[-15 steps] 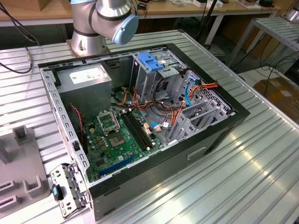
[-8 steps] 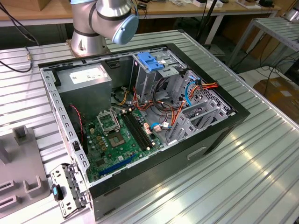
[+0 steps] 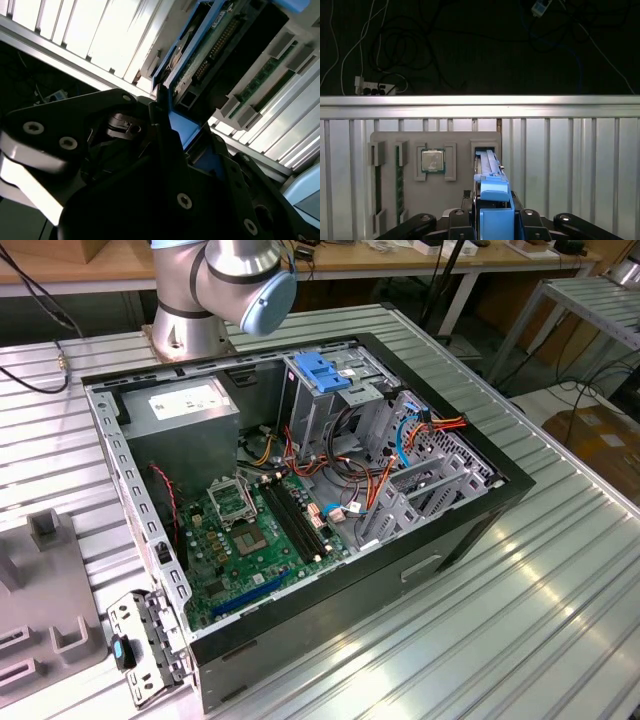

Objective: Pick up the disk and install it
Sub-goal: 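Pick up the disk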

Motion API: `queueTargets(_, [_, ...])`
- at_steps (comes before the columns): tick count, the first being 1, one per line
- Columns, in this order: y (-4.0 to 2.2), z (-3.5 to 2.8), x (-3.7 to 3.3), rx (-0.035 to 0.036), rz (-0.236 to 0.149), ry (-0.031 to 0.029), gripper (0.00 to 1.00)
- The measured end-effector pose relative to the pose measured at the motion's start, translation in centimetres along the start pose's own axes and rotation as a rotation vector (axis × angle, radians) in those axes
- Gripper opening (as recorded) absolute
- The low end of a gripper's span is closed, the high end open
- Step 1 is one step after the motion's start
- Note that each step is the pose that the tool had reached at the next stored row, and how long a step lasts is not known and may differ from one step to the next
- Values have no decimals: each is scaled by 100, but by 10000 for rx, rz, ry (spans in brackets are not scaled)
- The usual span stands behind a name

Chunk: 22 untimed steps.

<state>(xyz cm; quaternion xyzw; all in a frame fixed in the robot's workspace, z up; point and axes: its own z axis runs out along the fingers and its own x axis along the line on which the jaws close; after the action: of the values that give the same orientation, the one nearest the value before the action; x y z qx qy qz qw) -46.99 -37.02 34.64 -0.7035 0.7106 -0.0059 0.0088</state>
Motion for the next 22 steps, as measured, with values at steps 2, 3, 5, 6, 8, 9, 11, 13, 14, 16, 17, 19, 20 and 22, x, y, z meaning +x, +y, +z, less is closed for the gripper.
queueTargets(2, [-1, -38, 0, -1, 0, 0, 37])
queueTargets(3, [-1, -49, 0, 0, 0, 1, 37])
queueTargets(5, [-2, -68, 0, 0, 0, 0, 37])
queueTargets(6, [-2, -78, 0, 0, 0, 0, 37])
queueTargets(8, [-2, -95, -1, 1, 0, 0, 37])
queueTargets(9, [-2, -104, -1, 1, 0, 0, 37])
queueTargets(11, [-3, -127, -1, 1, 0, -1, 37])
queueTargets(13, [-4, -148, -1, 0, 0, 0, 37])
queueTargets(14, [-4, -158, -1, -1, 0, 1, 37])
queueTargets(16, [-5, -184, -1, 0, 0, 0, 37])
queueTargets(17, [-5, -197, -1, 0, 0, 0, 37])
queueTargets(19, [-6, -225, -1, 0, 0, 0, 37])
queueTargets(20, [-6, -244, -1, 0, 0, 0, 37])
queueTargets(22, [-7, -264, -1, 1, 0, -1, 37])
